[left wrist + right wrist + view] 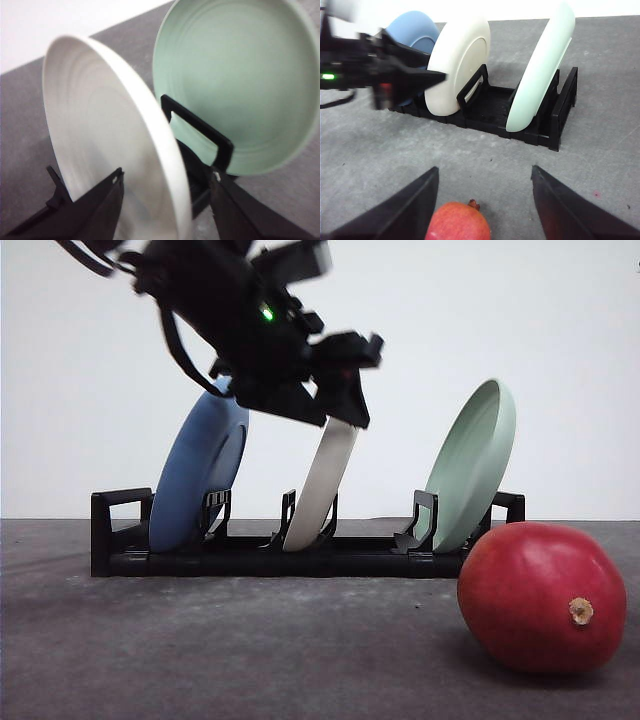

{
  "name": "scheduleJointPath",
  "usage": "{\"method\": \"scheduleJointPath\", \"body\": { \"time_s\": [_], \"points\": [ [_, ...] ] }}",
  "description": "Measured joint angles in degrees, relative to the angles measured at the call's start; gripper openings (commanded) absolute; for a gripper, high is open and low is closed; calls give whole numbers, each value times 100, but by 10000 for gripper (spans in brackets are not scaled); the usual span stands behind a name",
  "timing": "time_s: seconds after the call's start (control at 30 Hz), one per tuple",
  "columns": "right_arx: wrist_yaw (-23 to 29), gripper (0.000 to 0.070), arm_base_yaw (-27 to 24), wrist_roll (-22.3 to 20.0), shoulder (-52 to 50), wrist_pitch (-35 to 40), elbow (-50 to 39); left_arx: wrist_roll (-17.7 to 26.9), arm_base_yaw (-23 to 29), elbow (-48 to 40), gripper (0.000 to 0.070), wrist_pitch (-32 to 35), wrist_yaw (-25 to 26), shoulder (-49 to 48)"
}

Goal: Place pomegranate in white plate

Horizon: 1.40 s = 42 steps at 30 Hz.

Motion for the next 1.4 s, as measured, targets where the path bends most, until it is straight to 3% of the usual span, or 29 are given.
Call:
{"method": "scheduleJointPath", "body": {
  "time_s": [0.23,0.27,0.37,0.4,0.73,1.1,1.27,1.4],
  "points": [
    [0,370,0,0,0,0,0,-200,0,468,300,-184,-298,469],
    [0,370,0,0,0,0,0,-211,0,468,261,-186,-307,469],
    [0,370,-2,0,0,0,0,-256,0,470,38,-229,-315,469],
    [0,370,-2,0,0,0,0,-275,-2,470,0,-259,-305,469],
    [0,370,0,0,0,0,0,-1055,2,503,0,-406,-294,406],
    [0,370,-2,0,0,0,0,-1735,2,503,0,-568,-150,-345],
    [0,370,0,0,0,2,0,-1893,-53,503,0,-1063,-130,-825],
    [0,370,-2,0,0,2,0,-1932,-173,503,0,-1827,-132,-1277]
  ]
}}
